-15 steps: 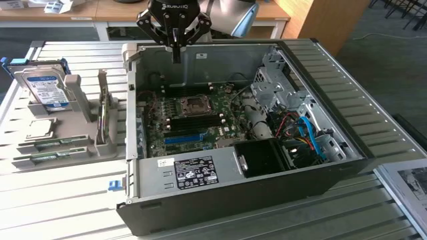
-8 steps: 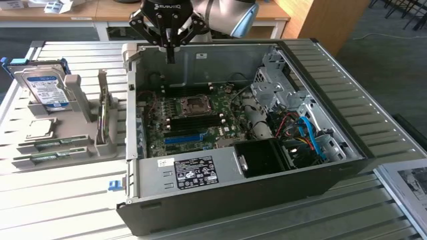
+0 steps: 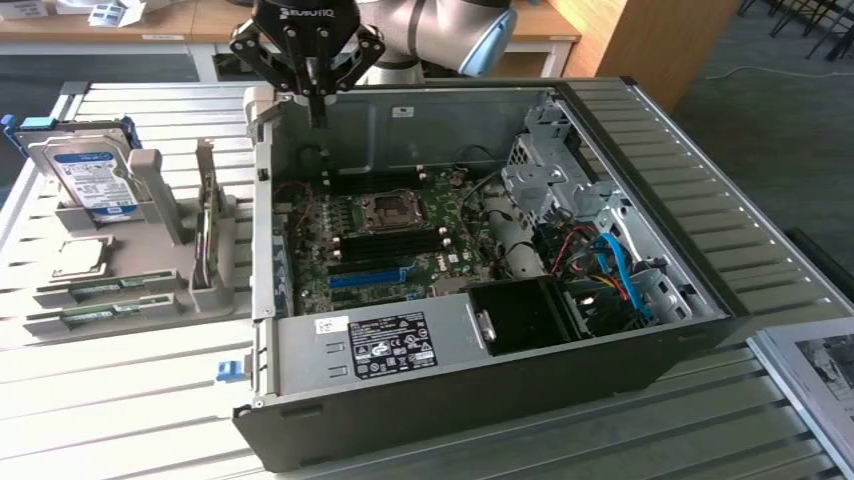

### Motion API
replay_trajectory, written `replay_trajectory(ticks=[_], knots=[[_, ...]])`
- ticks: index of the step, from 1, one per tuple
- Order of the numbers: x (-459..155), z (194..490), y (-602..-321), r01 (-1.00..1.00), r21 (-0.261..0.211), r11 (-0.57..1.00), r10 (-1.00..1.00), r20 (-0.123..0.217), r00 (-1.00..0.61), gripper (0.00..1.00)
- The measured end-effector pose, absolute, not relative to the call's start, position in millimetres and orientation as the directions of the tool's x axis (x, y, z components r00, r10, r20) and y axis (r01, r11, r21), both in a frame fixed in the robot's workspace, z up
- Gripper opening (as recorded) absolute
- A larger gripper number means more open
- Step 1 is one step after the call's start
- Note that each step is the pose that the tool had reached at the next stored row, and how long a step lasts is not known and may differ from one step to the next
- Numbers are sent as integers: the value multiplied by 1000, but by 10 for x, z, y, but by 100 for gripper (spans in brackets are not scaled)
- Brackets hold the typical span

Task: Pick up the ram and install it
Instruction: 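Reach for the ram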

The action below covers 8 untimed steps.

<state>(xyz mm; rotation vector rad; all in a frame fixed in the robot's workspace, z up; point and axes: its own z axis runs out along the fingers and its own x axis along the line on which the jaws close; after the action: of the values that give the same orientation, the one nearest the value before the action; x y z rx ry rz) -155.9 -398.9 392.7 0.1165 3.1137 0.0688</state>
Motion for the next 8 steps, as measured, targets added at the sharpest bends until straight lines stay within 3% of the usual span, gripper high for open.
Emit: replay_trajectory(ticks=[8], knots=[[-1784,3923,-3989,74,45,996,75,-23,-997,10]])
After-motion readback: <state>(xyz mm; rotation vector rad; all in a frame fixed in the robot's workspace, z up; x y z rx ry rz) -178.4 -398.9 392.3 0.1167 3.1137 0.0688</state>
